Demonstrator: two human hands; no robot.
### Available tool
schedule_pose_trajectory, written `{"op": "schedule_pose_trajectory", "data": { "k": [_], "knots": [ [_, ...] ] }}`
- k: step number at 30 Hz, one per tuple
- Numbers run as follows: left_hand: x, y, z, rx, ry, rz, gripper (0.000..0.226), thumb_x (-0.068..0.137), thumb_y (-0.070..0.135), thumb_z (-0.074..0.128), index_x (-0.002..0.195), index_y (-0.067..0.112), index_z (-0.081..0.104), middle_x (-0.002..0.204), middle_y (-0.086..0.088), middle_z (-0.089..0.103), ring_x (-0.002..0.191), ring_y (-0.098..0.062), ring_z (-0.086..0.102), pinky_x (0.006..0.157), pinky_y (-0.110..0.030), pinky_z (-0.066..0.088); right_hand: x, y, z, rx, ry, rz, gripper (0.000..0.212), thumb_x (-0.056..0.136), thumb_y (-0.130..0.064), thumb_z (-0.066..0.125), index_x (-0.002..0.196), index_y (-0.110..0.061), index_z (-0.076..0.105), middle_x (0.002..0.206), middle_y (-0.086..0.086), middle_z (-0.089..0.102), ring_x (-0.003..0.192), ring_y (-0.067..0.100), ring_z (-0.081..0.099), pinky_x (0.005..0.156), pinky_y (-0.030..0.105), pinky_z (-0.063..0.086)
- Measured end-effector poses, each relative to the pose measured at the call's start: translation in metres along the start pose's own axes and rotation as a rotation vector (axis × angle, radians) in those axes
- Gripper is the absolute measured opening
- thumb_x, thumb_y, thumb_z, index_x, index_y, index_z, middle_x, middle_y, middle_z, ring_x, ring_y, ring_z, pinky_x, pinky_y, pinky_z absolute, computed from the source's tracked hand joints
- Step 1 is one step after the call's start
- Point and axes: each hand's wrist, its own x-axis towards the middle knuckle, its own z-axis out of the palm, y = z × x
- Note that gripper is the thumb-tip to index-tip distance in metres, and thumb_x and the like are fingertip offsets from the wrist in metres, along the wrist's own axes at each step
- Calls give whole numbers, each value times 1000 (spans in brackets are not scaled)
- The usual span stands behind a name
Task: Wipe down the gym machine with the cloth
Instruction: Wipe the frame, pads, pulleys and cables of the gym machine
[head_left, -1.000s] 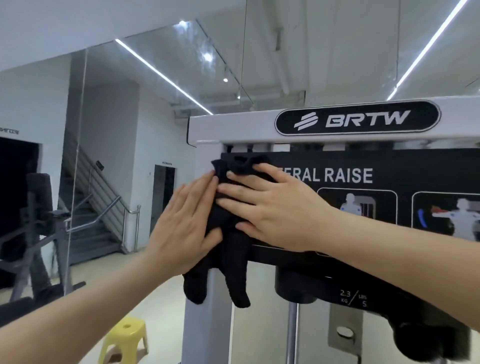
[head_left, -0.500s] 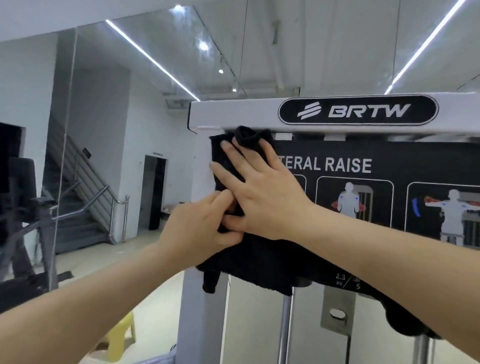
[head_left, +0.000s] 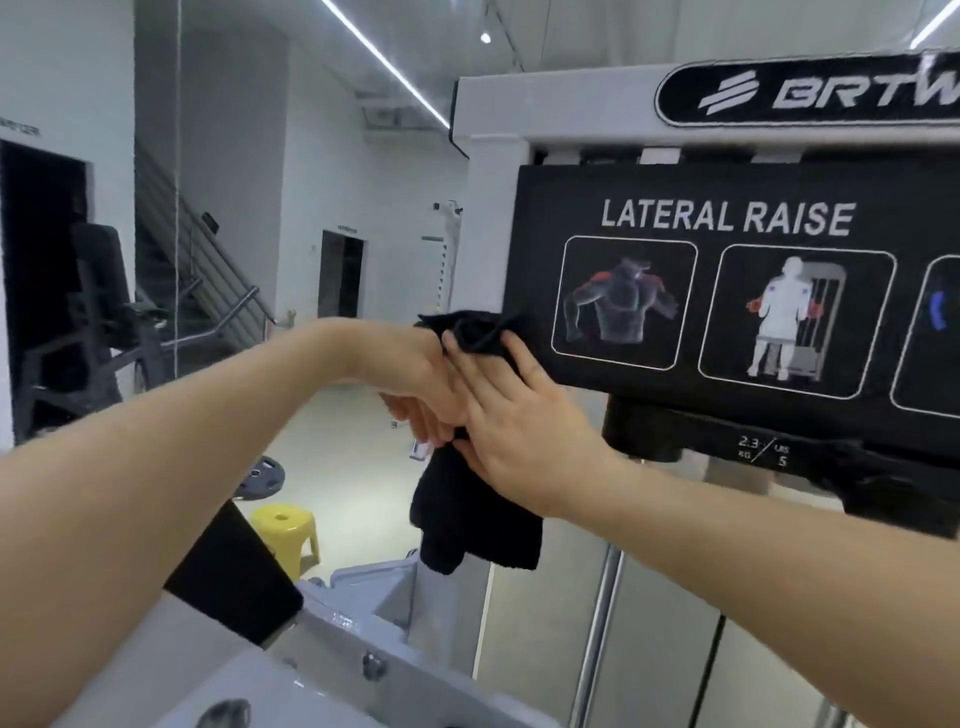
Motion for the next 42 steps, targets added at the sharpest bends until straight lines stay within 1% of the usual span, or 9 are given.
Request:
{"op": "schedule_pose_trajectory", "data": {
  "k": [6, 12, 16, 20, 26, 30, 33, 37, 42],
  "knots": [
    [6, -19, 26, -31, -169, -98, 68, 68, 73, 60, 105, 17, 70, 92, 3, 76, 86, -14, 73, 80, -29, 54, -14, -23, 10, 46, -38, -136, 43, 93, -27, 45, 129, -10, 61, 141, 14, 52, 134, 30, 45, 118, 49, 24],
    [4, 8, 12, -158, 734, 230, 56, 62, 75, 60, 63, 20, 71, 58, 9, 68, 49, 0, 60, 48, -13, 45, -5, 35, -39, 61, 1, 173, 66, 85, -20, 12, 140, -11, 47, 154, 9, 35, 147, 26, 23, 118, 52, 14],
    [9, 33, 24, 367, 1066, 491, 30, 72, 57, 65, 88, 33, 57, 94, 20, 56, 76, -3, 52, 63, -25, 45, -67, 61, -54, 51, 21, 475, 66, 79, -15, 22, 141, -12, 47, 154, 10, 35, 146, 30, 25, 115, 53, 19],
    [15, 49, 48, 678, 1053, 601, 74, 73, 49, 66, 137, 16, 48, 139, -4, 44, 122, -20, 42, 87, -38, 49, -39, 55, -63, 94, -52, 655, 63, 92, -18, 18, 153, -5, 11, 161, 17, 3, 149, 35, -2, 118, 52, 4],
    [11, 27, 41, 895, 1042, 366, 103, 72, 49, 73, 150, 0, 26, 158, -14, 23, 141, -29, 28, 108, -48, 38, 10, 73, -67, 69, -131, 460, 62, 96, -18, 17, 153, -5, -3, 161, 13, -13, 148, 29, -15, 119, 50, -3],
    [12, 31, 42, 940, 1047, 344, 93, 82, 62, 55, 146, -2, 34, 157, -16, 24, 141, -32, 30, 107, -50, 39, -48, 123, -82, -26, -142, 421, 73, 83, -16, 10, 154, -10, 0, 162, 8, -9, 149, 25, -10, 119, 48, 4],
    [12, 42, 44, 996, 1057, 312, 90, 80, 65, 38, 144, 1, 40, 154, -17, 31, 140, -31, 34, 97, -49, 45, -78, 159, -94, -23, -116, 366, 72, 83, -11, 31, 154, -20, 18, 163, 1, 7, 150, 22, 0, 120, 44, 8],
    [19, 59, 35, 1066, 1016, 306, 109, 71, 74, 59, 145, -1, 33, 152, -27, 29, 139, -43, 32, 106, -52, 32, -124, 190, -101, 49, -75, 293, 66, 78, -3, 58, 141, -21, 49, 155, -1, 33, 147, 22, 19, 118, 44, 17],
    [15, 70, 24, 1091, 950, 243, 110, 67, 73, 60, 140, -7, 40, 146, -34, 35, 133, -47, 39, 106, -55, 38, -126, 196, -92, -17, 12, 255, 57, 88, -25, 36, 143, -17, 47, 154, 3, 37, 146, 24, 25, 117, 44, 18]
  ]
}}
